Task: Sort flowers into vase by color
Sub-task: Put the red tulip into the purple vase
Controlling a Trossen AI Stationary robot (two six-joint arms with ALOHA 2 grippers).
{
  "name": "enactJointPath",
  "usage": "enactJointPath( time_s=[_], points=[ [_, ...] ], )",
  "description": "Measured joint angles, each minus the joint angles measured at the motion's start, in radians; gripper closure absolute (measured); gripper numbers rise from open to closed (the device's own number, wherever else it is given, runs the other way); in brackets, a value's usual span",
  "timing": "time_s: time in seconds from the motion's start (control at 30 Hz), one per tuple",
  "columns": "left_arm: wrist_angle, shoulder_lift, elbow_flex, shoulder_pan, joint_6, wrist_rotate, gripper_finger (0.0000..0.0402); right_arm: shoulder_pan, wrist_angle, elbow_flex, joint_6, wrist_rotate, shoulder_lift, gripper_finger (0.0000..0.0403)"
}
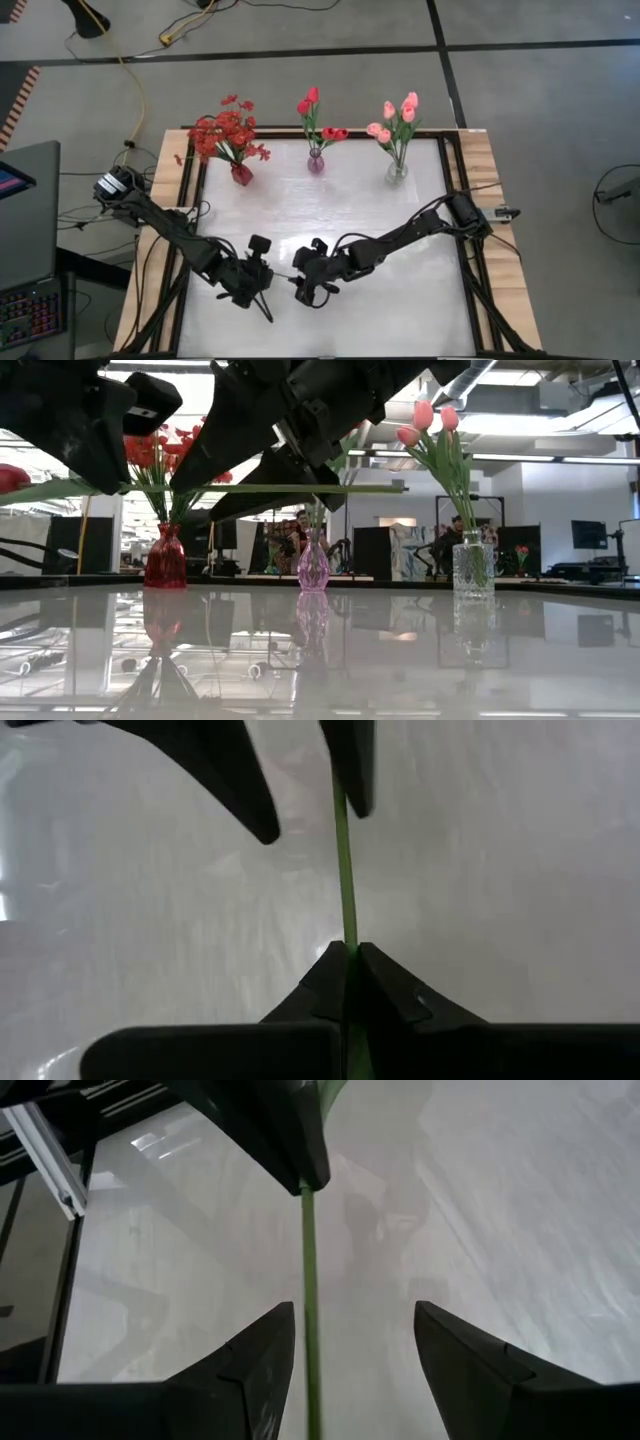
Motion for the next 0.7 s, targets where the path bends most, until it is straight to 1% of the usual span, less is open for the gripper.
enactJointPath(
  time_s=[0.07,0.2,0.33,0.47,0.6,0.7],
  points=[
    [0.0,0.0,0.0,0.0,0.001,-0.018,0.04,0.001,0.0,0.0,0.001,-0.002,0.0,0.0171],
    [0.0,0.0,0.0,0.0,0.003,-0.02,0.04,0.001,0.0,0.0,0.001,-0.004,0.0,0.0175],
    [0.0,-0.001,0.0,0.0,0.003,-0.02,0.04,0.001,0.0,0.0,0.001,-0.007,0.0,0.0202],
    [0.001,-0.001,0.0,0.0,0.002,-0.024,0.04,0.001,0.0,0.0,0.002,-0.03,0.0,0.0253],
    [0.003,-0.001,0.0,0.0,0.0,-0.037,0.0398,0.001,0.0,0.0,-0.005,-0.049,0.0,0.0319],
    [0.003,-0.001,0.0,0.0,-0.003,-0.034,0.0387,0.001,-0.001,0.0,-0.008,-0.064,0.0,0.0368]
  ],
)
